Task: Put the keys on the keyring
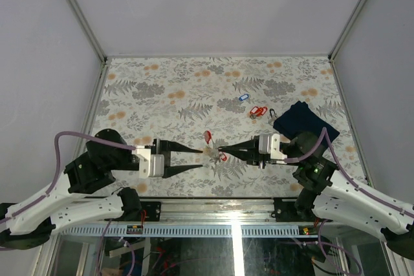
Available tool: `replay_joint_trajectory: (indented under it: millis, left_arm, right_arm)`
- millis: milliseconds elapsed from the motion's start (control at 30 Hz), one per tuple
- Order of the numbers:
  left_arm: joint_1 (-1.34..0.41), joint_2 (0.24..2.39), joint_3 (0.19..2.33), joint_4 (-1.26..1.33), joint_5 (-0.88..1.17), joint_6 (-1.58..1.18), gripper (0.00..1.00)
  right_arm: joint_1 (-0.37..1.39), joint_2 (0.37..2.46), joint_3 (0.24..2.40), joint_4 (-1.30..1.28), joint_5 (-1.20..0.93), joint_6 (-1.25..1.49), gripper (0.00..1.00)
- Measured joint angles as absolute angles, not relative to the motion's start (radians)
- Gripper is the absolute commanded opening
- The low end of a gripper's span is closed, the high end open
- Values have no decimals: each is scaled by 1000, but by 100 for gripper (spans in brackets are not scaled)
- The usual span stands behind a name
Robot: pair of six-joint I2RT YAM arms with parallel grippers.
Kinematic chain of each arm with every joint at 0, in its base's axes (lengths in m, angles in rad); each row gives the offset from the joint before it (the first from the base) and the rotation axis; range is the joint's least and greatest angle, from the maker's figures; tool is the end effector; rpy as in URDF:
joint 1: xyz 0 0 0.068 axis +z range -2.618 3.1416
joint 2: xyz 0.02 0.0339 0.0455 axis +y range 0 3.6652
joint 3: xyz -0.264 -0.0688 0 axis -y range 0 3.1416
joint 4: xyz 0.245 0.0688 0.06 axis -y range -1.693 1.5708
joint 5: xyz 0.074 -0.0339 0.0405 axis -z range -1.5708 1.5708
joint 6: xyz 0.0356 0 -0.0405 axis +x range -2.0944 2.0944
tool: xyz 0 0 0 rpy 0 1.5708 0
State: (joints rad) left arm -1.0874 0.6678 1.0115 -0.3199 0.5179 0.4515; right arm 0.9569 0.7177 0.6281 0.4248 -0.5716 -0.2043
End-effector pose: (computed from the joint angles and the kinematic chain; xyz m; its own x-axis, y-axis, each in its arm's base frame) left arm 0.0439 -0.1216 0.4185 0.4460 -0.0340 -0.8944 0.8944 -0.0217 0.4468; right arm 0.0814 0.1490 0.3591 0.3847 0.2497 -0.8886 -0.9229 0.1201 -0.3658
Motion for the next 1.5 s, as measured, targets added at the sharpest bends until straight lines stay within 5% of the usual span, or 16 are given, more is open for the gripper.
replay_joint_trajectory:
  millis: [367,767,1167,1500]
  left_arm:
    - [-1087,684,977,-214,370,239,27]
    - [-1087,603,925,-170,353,314,20]
    - [-1087,648,944,-102,434,334,24]
    - [-1087,625,839,33,360,177,31]
  right_arm:
    - [957,712,642,378,-574,-244,0]
    - [957,722,641,543,-640,-183,0]
    - [957,779,628,718,-629,30,0]
    - [957,757,414,1055,-471,262,0]
